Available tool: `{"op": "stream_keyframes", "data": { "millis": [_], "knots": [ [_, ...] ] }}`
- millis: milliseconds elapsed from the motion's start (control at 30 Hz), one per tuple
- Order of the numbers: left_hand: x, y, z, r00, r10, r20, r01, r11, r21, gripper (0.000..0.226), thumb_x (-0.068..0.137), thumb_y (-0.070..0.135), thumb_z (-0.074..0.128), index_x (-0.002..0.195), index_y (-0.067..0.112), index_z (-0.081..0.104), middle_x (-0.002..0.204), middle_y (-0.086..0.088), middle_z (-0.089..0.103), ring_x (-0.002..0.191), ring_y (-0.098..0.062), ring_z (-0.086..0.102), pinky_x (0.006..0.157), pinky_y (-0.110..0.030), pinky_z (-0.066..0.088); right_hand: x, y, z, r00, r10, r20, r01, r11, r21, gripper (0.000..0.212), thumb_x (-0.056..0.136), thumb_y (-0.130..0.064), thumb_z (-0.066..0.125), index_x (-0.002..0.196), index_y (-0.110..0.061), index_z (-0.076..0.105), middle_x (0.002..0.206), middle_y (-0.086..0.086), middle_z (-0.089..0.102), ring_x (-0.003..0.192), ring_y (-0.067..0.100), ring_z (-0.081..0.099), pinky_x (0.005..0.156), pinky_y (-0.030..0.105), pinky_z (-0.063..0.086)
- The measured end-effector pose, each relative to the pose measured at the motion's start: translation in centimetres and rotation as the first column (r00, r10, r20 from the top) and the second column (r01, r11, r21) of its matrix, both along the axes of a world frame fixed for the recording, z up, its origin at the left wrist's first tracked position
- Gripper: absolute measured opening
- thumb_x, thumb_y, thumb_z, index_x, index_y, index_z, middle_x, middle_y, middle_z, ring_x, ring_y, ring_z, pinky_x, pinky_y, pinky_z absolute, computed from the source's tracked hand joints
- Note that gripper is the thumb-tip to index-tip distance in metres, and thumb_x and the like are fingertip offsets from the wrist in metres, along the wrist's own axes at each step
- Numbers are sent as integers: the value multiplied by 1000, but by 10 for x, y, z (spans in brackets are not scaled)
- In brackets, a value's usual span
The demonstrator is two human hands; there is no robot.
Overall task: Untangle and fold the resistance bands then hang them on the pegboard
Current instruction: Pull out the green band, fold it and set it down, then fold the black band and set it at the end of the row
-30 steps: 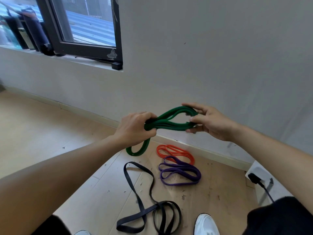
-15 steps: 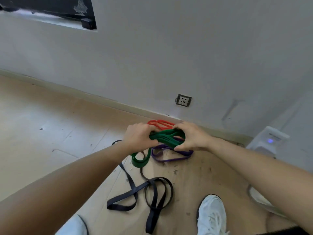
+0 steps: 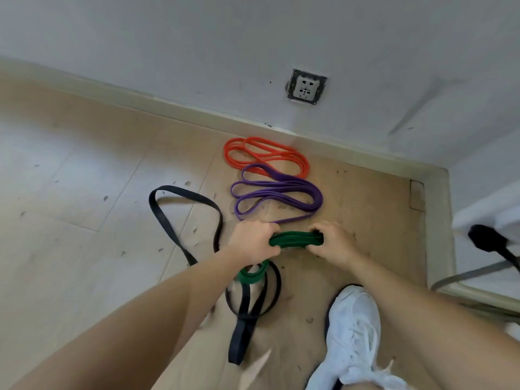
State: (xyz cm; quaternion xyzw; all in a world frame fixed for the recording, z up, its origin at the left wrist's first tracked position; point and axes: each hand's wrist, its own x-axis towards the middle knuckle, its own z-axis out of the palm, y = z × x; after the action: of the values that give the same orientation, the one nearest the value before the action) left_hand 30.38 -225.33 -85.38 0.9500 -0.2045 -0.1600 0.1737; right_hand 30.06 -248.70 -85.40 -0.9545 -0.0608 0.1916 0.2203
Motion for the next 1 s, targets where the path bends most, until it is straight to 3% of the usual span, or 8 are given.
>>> {"op": "stream_keyframes", "data": {
  "millis": [167, 267, 367, 500, 667, 800, 867, 1000],
  "knots": [
    [15, -6, -34, 999, 40, -12, -39, 999, 28, 56, 82, 62, 62, 128, 28, 63, 117, 3, 69, 112, -23, 59, 97, -40, 43, 7, -9, -28, 999, -50, -6, 50, 999, 5, 36, 82, -27, 78, 115, -19, 70, 105, 0, 65, 105, 23, 54, 89, 39, 46],
    [7, 7, -44, 999, 47, -26, -49, 996, -75, 81, 73, 76, 61, 137, 27, 56, 132, 4, 62, 123, -20, 52, 104, -42, 42, 11, -8, -35, 998, -58, 35, 58, 998, -11, 40, 81, -29, 78, 118, -18, 68, 108, 3, 64, 107, 25, 54, 88, 38, 45],
    [-18, 33, -47, 997, 75, 30, -66, 969, -239, 85, 75, 70, 68, 145, 24, 50, 140, 4, 54, 131, -17, 45, 110, -38, 40, 7, -8, -41, 998, -38, 55, 41, 997, -62, 48, 80, -36, 79, 122, -18, 65, 110, 2, 62, 107, 26, 51, 87, 35, 41],
    [-58, 73, -43, 955, 296, 16, -268, 884, -382, 76, 79, 55, 75, 142, 19, 52, 136, 1, 53, 128, -13, 45, 105, -26, 36, 2, -8, -43, 998, -27, 65, 33, 995, -96, 56, 80, -47, 78, 126, -20, 62, 113, 1, 61, 108, 26, 49, 88, 36, 41],
    [-91, 108, -47, 981, 82, -173, -93, 994, -55, 97, 75, 75, 61, 155, 28, 33, 150, 7, 49, 144, -17, 32, 115, -42, 28, 7, -6, -35, 999, -17, 41, 21, 993, -113, 51, 82, -45, 78, 123, -17, 65, 113, 6, 63, 110, 29, 52, 84, 33, 38],
    [-98, 111, -44, 992, 48, -117, -38, 996, 86, 57, 84, 40, 70, 138, 28, 55, 127, 6, 66, 123, -22, 49, 95, -36, 37, 6, -2, -31, 998, -29, 52, 35, 991, -128, 45, 83, -45, 76, 117, -18, 65, 110, 6, 62, 108, 30, 53, 77, 29, 30],
    [-103, 115, -36, 982, 41, -187, -24, 996, 91, 43, 84, 23, 64, 127, 29, 64, 114, 7, 69, 114, -21, 52, 87, -33, 35, 5, 1, -29, 998, -38, 55, 45, 990, -130, 43, 82, -43, 78, 114, -17, 66, 109, 8, 63, 107, 31, 54, 76, 29, 30],
    [-113, 142, -23, 929, -123, -349, 193, 966, 174, 25, 88, 28, 64, 111, 34, 70, 106, 10, 70, 109, -21, 56, 87, -33, 39, 4, 4, -27, 997, -64, 53, 71, 988, -140, 40, 81, -43, 78, 109, -17, 66, 109, 6, 63, 106, 30, 56, 74, 30, 31]
  ]
}}
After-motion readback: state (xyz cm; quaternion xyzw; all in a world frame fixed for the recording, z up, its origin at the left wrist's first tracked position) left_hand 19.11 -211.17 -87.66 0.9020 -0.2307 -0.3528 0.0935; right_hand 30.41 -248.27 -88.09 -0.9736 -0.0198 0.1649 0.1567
